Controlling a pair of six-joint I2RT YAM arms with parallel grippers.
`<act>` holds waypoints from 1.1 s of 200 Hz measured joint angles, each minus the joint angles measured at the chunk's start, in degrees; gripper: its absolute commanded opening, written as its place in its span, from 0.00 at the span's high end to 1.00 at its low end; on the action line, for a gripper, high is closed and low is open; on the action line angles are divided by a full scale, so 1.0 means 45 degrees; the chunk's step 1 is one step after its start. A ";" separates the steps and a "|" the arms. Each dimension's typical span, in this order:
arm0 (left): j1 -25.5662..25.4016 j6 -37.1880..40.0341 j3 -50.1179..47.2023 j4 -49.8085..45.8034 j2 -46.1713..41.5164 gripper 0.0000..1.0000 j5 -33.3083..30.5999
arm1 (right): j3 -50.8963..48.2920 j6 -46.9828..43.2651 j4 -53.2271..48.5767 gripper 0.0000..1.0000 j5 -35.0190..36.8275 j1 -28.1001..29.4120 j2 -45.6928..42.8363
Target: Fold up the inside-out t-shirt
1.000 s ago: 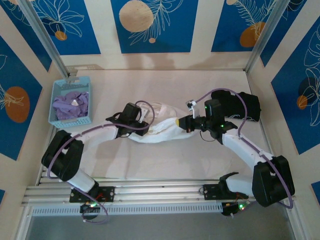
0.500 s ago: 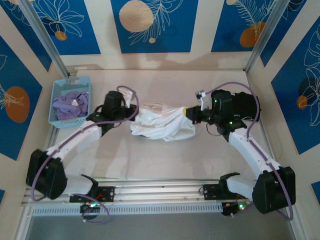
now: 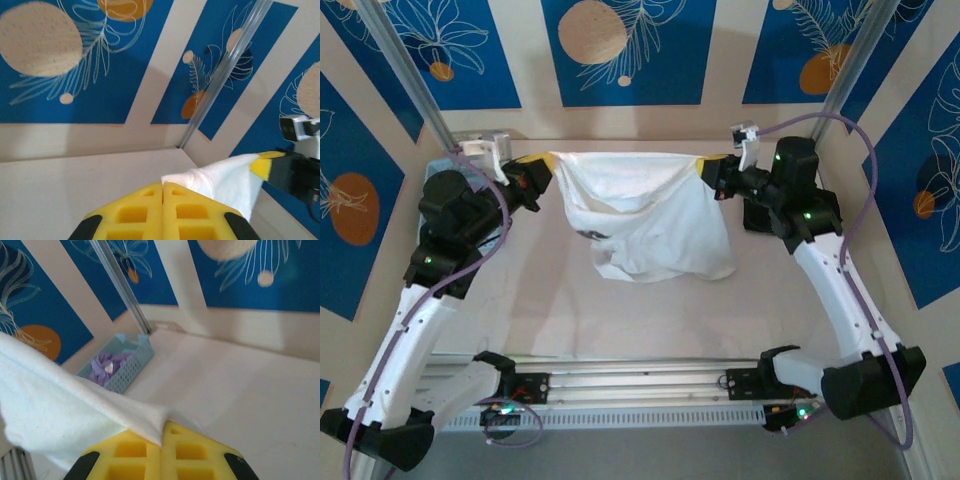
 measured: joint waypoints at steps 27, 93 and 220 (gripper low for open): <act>0.0000 0.0029 -0.0117 -0.0981 0.0617 1.00 -0.0335 | 0.0529 -0.0437 -0.1175 1.00 -0.0962 0.0131 0.1268; 0.0000 0.0651 -0.2181 -0.2540 0.4114 0.66 -0.2579 | 0.0680 -0.0646 -0.2089 1.00 -0.3351 0.1433 0.4303; -0.3959 0.3177 -0.2934 -0.0330 0.7271 0.37 -0.1569 | 0.1574 -0.0364 -0.2565 1.00 -0.3084 0.1530 0.6853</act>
